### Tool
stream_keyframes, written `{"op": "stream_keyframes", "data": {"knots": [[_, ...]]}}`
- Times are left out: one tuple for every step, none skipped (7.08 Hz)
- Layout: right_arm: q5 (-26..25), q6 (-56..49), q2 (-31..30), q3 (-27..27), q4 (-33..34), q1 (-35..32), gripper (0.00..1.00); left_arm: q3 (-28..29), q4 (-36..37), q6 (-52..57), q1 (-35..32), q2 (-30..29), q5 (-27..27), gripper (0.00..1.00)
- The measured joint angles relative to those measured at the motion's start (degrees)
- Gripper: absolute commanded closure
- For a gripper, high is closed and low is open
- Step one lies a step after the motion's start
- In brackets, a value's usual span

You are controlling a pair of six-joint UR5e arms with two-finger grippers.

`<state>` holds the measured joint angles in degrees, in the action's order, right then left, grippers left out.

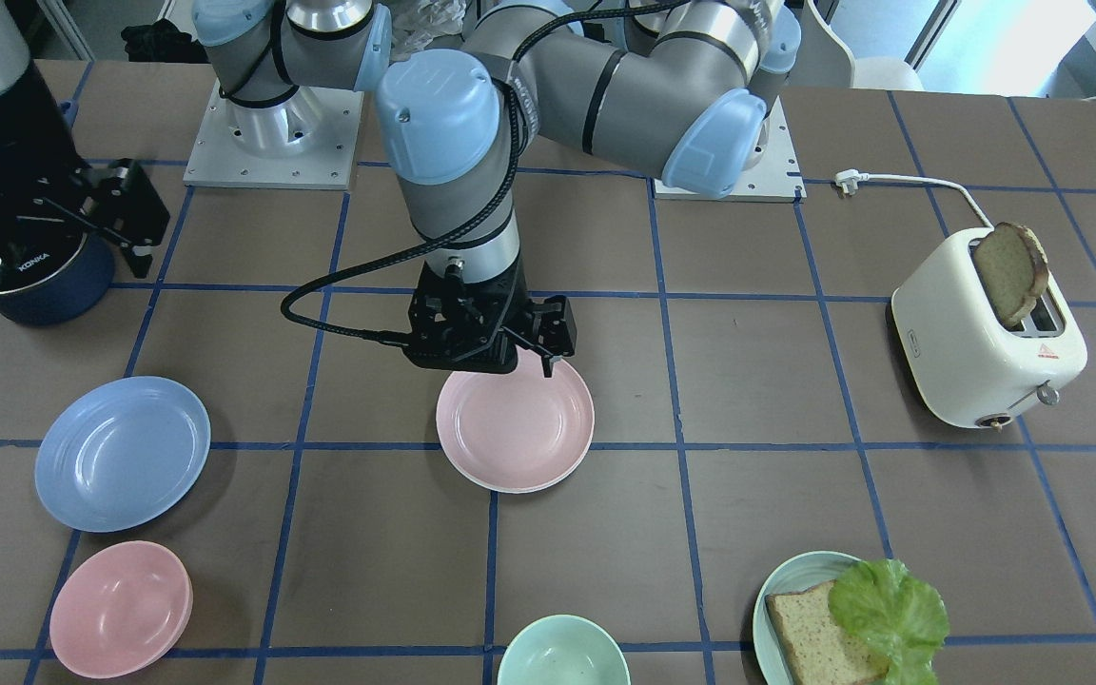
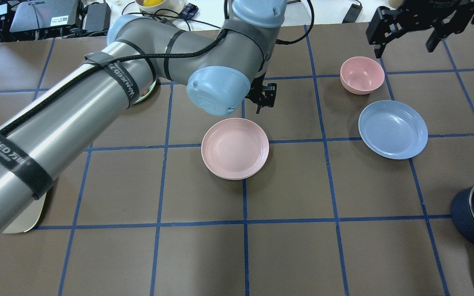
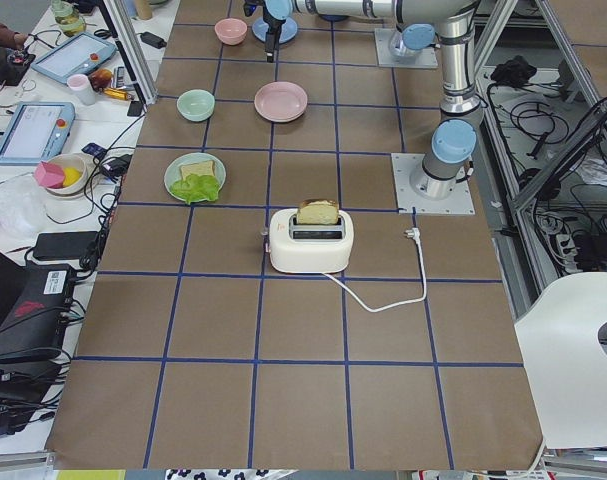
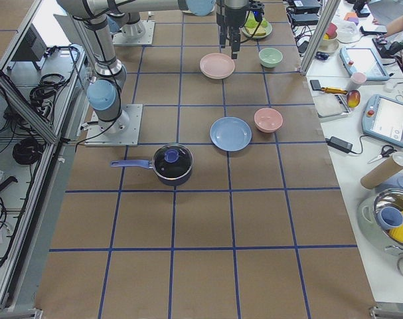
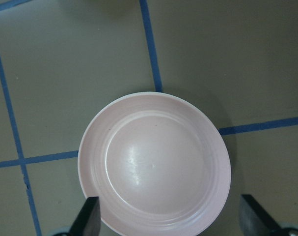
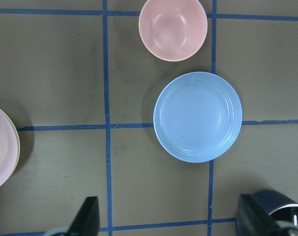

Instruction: Stack three plates with pink and blue

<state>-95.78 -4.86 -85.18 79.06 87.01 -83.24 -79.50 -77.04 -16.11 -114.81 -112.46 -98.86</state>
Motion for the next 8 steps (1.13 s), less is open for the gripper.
{"op": "stream_keyframes", "data": {"knots": [[0.17, 0.0, 0.28, -0.06, -0.81, 4.12, 0.0, -0.02, -1.9, 2.53, 2.08, 1.91, 0.38, 0.0], [0.37, -1.36, 1.54, 0.19, 0.02, 8.14, 0.0, -0.03, -3.44, 4.25, 4.02, 3.68, 0.55, 0.0], [0.35, -5.52, 4.18, 0.65, 3.21, 11.17, 0.0, -0.04, -4.62, 5.76, 5.73, 5.22, 0.66, 0.0], [0.3, -10.63, 7.32, 1.11, 6.91, 13.05, 0.0, -0.04, -5.82, 7.56, 7.25, 6.71, 0.73, 0.0], [0.53, -15.05, 10.4, 1.45, 9.13, 14.79, 0.0, -0.04, -7.49, 8.85, 8.73, 8.43, 1.03, 0.0], [1.15, -19.24, 13.75, 1.79, 10.51, 16.75, 0.0, -0.16, -9.23, 9.47, 10.23, 10.13, 1.91, 0.0], [1.91, -22.42, 17.14, 2.1, 11.77, 18.42, 0.0, -0.34, -10.9, 10.21, 11.92, 11.91, 2.99, 0.0], [2.35, -24.09, 19.94, 2.34, 12.46, 19.6, 0.0, -0.43, -12.87, 11.37, 13.66, 13.79, 3.56, 0.0]]}}
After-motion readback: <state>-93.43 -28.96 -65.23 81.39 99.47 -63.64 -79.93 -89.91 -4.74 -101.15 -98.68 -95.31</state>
